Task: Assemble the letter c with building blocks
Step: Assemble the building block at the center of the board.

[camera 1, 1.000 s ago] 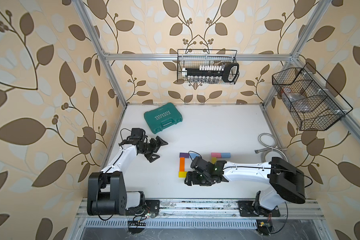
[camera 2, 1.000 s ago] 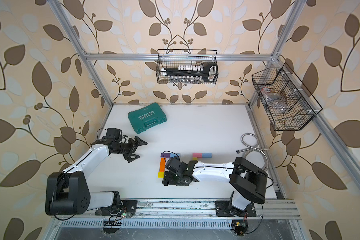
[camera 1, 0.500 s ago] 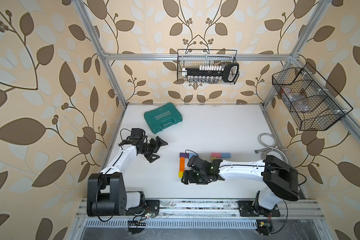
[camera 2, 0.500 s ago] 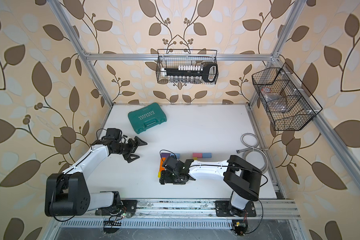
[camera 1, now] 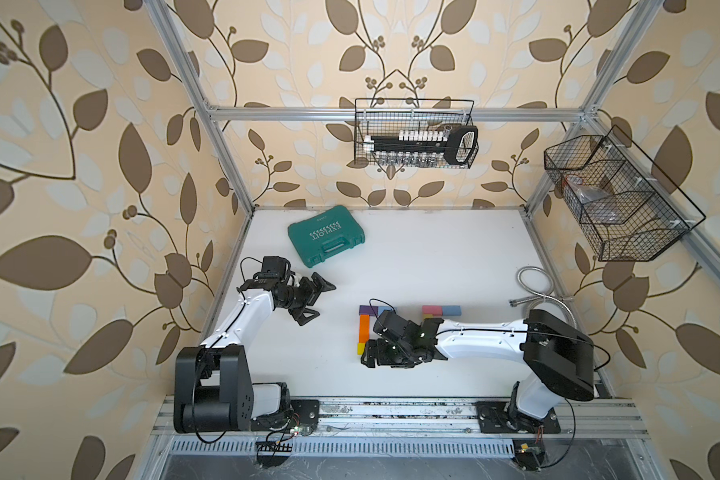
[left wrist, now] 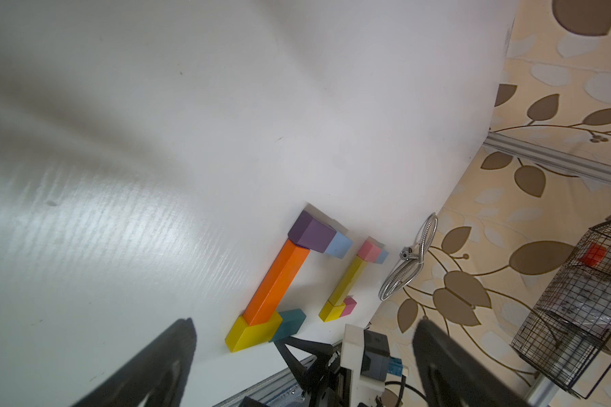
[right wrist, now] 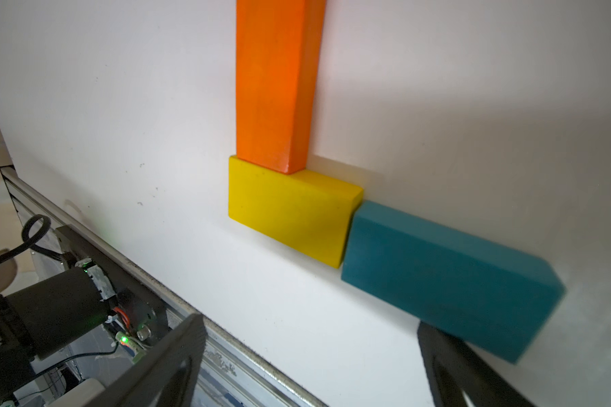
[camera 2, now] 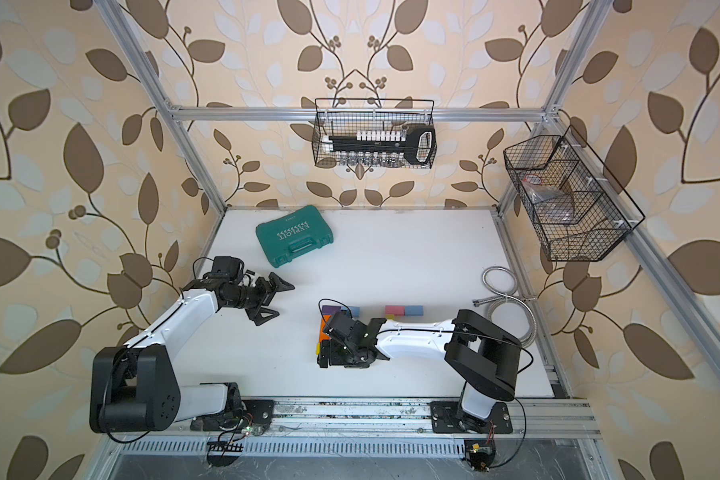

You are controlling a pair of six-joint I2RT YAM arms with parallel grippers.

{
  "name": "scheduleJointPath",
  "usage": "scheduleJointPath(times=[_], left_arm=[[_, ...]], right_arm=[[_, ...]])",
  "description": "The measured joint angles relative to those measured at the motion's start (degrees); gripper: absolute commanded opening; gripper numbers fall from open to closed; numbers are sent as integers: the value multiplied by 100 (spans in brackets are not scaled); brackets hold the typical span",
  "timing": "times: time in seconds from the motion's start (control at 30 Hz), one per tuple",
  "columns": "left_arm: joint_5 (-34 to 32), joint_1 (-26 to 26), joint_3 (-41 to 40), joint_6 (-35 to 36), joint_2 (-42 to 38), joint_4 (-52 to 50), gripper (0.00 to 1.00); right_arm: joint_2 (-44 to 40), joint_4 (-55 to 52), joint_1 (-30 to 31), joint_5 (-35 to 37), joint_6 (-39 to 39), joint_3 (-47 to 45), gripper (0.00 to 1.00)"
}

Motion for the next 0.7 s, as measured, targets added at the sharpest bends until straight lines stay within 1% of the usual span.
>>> scheduleJointPath(times=[0.7], left_arm=[[0,0,0,0,-2,0,99]], right_arm=[[83,144,-33,-90,0,55,93]])
